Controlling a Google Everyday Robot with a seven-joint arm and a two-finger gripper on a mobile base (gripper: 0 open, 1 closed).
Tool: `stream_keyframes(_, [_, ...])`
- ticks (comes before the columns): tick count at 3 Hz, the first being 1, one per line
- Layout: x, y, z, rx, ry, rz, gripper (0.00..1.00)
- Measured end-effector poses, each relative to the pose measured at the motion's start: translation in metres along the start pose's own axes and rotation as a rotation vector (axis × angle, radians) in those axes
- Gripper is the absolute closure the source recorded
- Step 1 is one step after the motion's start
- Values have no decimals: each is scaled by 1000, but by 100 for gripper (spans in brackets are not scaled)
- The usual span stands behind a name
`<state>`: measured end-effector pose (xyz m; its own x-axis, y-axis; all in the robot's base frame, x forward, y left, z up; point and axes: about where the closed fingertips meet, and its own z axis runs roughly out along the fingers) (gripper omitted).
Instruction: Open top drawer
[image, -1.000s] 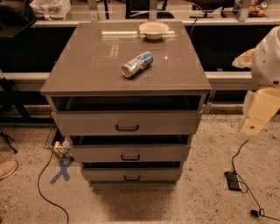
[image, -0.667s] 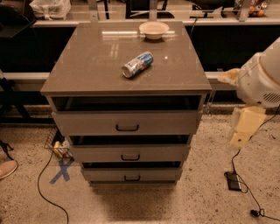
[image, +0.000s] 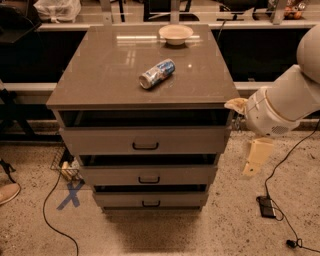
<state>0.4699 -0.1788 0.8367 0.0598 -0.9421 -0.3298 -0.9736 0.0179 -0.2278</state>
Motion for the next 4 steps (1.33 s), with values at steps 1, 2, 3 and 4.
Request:
stream_keyframes(1, [15,-2,39,28,5,-53,0])
stream_keyframes(2, [26,-10,83,49,-14,-103,0])
stream_keyframes(3, [33,-43,168,39,-70,-109,0])
stream_keyframes(4, [34,-46,169,48,-62,-103,0])
